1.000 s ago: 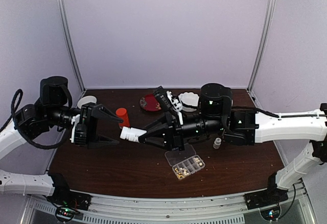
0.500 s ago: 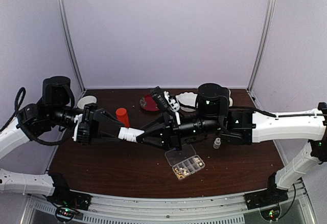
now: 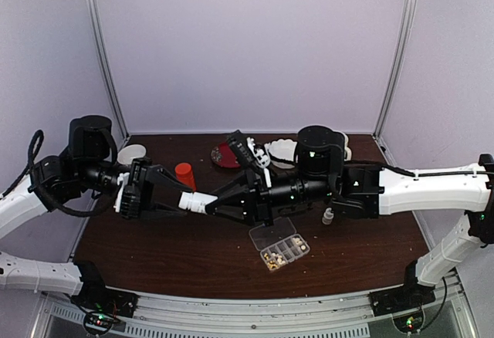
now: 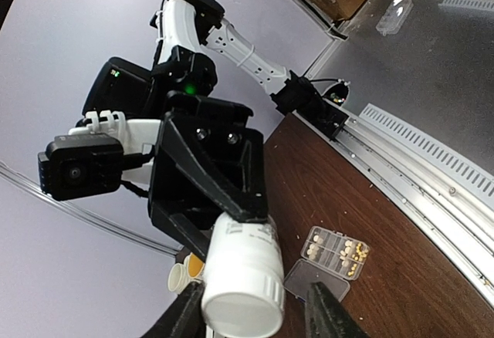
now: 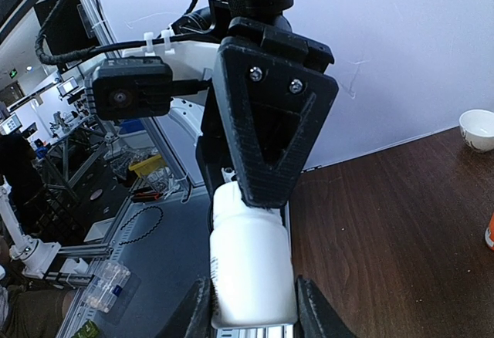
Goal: Sort the pills into containers
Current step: Unscrew the lid of the pill bottle from the pill bottle, then pour the pill into the compartment of the pill container.
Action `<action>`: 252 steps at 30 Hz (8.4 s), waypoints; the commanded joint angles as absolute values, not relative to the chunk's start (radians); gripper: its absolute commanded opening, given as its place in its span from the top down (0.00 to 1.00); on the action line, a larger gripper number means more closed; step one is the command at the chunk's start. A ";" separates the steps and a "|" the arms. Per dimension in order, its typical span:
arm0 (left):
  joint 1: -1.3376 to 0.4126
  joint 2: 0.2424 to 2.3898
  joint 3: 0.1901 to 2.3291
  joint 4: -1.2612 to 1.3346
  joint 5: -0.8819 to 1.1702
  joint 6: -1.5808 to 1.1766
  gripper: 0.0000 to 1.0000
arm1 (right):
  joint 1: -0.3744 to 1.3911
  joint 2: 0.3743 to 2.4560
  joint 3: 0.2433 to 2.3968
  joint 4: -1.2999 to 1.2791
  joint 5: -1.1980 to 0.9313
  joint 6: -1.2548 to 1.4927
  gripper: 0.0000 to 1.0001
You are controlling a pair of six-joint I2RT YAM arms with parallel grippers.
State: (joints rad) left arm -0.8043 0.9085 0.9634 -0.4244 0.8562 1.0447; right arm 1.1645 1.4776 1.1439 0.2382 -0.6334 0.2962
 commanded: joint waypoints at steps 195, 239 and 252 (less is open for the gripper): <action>-0.877 1.290 0.878 -0.284 0.103 -0.296 0.91 | 1.113 1.157 0.403 0.095 0.051 0.409 1.00; -0.879 1.316 0.897 -0.282 0.125 -0.302 0.91 | 1.116 1.187 0.503 -0.104 0.059 0.404 1.00; -0.880 1.316 0.900 -0.285 0.126 -0.298 0.91 | 1.119 1.181 0.501 -0.080 0.065 0.419 1.00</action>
State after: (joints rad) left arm -0.8825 1.3148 0.8722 -0.3145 0.1150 -0.3054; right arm 1.1149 1.1709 0.4522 -0.0120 0.0238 0.4229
